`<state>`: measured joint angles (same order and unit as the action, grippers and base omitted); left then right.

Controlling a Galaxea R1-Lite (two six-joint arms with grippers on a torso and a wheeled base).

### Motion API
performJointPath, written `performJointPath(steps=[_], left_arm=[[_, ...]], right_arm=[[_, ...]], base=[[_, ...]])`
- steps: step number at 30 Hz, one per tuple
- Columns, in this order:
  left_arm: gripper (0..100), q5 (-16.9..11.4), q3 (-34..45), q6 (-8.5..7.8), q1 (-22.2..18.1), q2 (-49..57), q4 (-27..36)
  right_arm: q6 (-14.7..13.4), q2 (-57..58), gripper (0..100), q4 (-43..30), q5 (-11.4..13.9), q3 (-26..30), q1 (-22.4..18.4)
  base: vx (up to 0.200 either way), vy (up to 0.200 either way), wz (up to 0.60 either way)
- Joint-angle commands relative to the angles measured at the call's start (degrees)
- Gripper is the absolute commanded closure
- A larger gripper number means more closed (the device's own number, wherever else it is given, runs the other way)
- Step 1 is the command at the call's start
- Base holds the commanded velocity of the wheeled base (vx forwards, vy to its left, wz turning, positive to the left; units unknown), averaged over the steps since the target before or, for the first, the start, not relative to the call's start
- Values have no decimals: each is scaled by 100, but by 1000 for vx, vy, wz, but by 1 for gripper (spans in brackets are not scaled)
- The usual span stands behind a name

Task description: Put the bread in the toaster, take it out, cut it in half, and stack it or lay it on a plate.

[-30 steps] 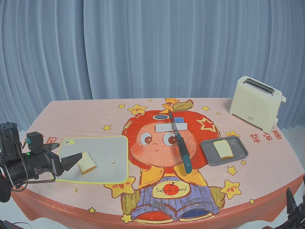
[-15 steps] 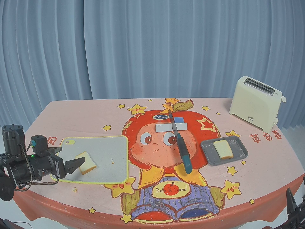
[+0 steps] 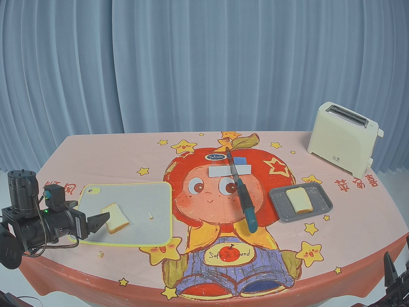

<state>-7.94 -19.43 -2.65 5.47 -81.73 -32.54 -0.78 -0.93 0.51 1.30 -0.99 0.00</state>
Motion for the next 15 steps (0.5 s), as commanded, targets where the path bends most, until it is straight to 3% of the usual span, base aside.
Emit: performJointPath(steps=[1,4,15], left_arm=[[0,293,71,36,-11,-63,2],[0,451,115,62,-11,-72,2],[0,477,141,124,-2,-406,-25]], right_arm=[[-1,49,0,2,1,99,0],[-1,49,0,2,1,99,0],[-1,57,0,2,1,99,0]], base=[[0,0,0],[0,0,0],[0,0,0]])
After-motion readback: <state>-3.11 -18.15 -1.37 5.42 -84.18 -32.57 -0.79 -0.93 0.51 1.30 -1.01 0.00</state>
